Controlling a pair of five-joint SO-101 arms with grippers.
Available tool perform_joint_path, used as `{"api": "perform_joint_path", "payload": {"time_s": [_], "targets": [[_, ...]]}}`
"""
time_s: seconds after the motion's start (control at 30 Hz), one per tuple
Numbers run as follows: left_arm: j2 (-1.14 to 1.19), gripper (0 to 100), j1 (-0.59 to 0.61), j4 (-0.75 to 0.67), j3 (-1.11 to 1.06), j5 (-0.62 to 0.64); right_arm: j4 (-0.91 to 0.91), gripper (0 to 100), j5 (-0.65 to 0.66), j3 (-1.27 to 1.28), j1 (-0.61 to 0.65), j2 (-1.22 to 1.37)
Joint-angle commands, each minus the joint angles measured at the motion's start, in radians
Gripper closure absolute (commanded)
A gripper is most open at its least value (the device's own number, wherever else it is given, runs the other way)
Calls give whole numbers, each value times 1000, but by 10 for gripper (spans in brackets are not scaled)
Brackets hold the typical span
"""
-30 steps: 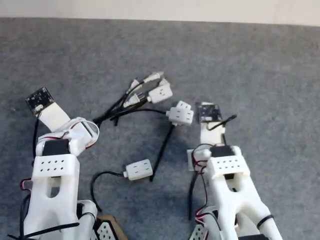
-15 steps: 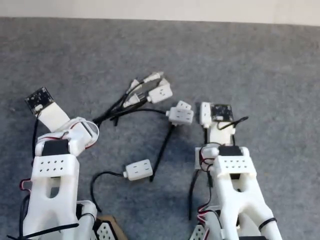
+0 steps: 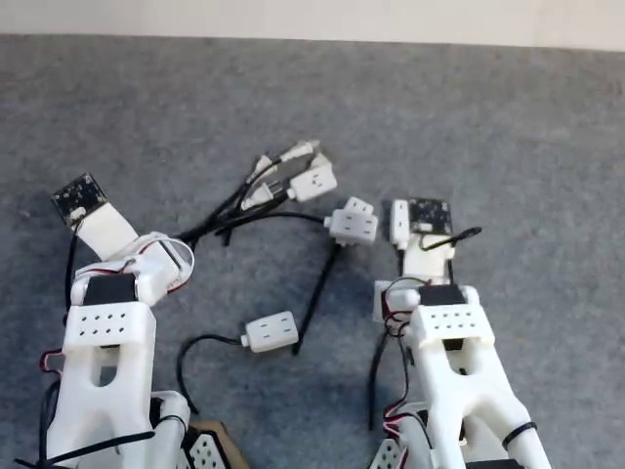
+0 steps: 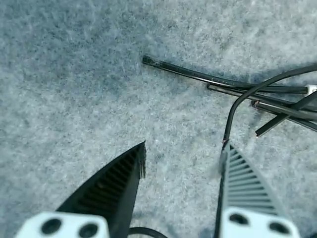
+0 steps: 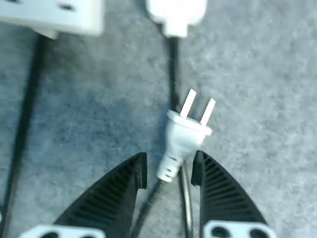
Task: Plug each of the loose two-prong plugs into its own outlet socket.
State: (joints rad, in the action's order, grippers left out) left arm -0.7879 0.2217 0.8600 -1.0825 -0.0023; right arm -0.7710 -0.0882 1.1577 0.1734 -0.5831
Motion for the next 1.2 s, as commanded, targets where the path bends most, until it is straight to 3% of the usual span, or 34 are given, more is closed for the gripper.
{"api": "perform_joint_path", "payload": {"time_s": [0.0, 0.4, 0.6, 0.9, 1.0, 1.17], "targets": [[-16, 748, -4, -17, 5, 9, 30, 842, -9, -1, 13, 1], [-16, 748, -4, -14, 4, 9, 31, 844, -9, 39, 10, 1], [-16, 748, -4, -14, 4, 9, 31, 961, -8, 39, 10, 1], [-16, 748, -4, -12, 4, 9, 25, 965, 0, 39, 8, -1], [-16, 748, -4, -12, 4, 9, 18, 965, 84, -12, -44, -8], [-16, 748, -4, -12, 4, 9, -147, 965, 147, -234, -142, 1]]}}
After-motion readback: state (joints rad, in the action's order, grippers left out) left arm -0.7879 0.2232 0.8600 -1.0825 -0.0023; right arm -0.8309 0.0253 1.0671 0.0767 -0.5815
